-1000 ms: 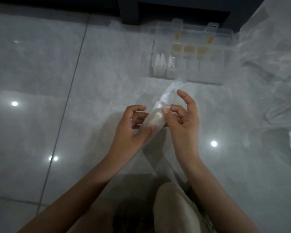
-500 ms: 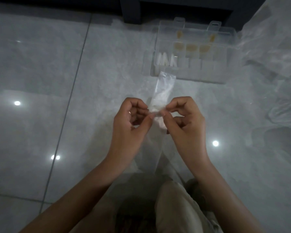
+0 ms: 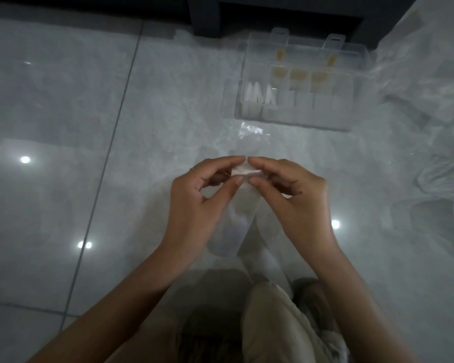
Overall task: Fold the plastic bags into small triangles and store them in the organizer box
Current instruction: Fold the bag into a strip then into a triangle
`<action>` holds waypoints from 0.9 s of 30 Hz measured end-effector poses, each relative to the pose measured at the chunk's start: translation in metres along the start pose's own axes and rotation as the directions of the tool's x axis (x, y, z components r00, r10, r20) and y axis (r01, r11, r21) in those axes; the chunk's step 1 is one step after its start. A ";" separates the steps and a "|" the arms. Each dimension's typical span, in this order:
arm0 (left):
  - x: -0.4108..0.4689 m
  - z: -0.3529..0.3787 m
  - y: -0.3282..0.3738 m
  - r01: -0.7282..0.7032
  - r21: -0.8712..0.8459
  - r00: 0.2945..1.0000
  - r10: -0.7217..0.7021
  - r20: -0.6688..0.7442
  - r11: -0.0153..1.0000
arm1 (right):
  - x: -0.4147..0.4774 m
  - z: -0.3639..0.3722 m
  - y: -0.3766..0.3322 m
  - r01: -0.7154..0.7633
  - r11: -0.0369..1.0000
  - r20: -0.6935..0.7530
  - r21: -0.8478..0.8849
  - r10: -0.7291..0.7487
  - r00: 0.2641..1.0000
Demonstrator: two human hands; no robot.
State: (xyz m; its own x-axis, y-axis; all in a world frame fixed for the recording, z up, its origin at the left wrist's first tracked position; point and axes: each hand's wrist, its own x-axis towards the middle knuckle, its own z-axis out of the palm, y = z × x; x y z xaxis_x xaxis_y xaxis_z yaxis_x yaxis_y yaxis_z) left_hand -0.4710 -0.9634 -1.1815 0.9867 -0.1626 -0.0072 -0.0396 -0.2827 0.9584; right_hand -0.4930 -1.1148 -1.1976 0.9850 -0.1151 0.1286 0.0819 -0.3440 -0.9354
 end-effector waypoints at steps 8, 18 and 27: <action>0.001 -0.003 0.002 -0.063 0.115 0.995 0.072 -0.070 0.991 | 0.002 -0.003 -0.001 0.219 0.952 0.000 -0.214 -0.224 0.974; 0.007 -0.011 0.005 -0.190 0.273 0.979 0.203 -0.021 0.943 | 0.009 -0.009 -0.009 0.232 0.904 0.017 -0.359 -0.243 0.970; 0.025 -0.027 0.016 0.022 -0.023 0.992 -0.024 -0.123 0.999 | 0.028 -0.007 -0.024 0.284 0.953 -0.219 -0.109 -0.301 0.928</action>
State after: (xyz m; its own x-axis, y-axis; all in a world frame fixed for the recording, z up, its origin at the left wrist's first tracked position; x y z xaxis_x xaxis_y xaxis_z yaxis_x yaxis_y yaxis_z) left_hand -0.4428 -0.9460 -1.1587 0.9992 -0.0385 0.0045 -0.0145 -0.2639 0.9644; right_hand -0.4688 -1.1162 -1.1698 0.8562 -0.2072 0.4732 0.3409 -0.4616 -0.8190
